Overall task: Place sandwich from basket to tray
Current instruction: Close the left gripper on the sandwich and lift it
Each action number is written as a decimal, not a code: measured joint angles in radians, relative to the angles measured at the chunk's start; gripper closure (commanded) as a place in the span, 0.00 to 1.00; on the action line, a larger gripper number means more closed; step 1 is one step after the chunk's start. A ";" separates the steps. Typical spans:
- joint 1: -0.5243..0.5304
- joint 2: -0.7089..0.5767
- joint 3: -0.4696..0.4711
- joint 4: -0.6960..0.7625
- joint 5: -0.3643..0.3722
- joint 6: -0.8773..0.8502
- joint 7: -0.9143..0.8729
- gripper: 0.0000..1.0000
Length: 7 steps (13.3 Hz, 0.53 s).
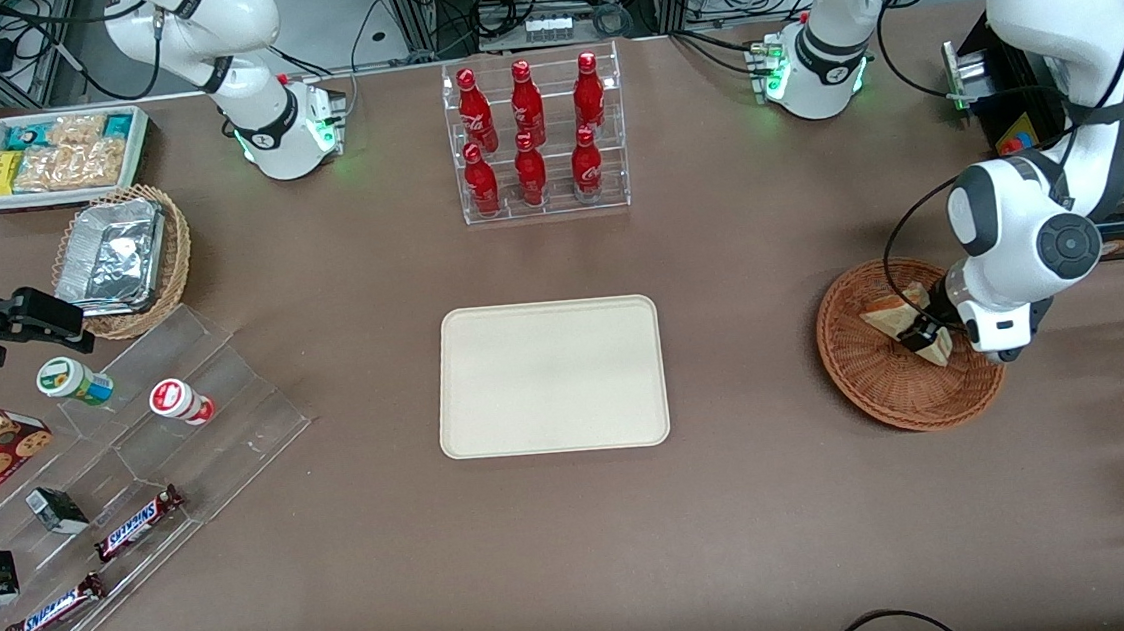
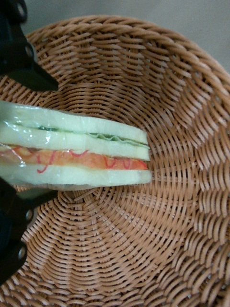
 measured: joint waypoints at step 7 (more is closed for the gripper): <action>-0.029 -0.016 -0.002 0.048 0.000 -0.064 0.005 0.65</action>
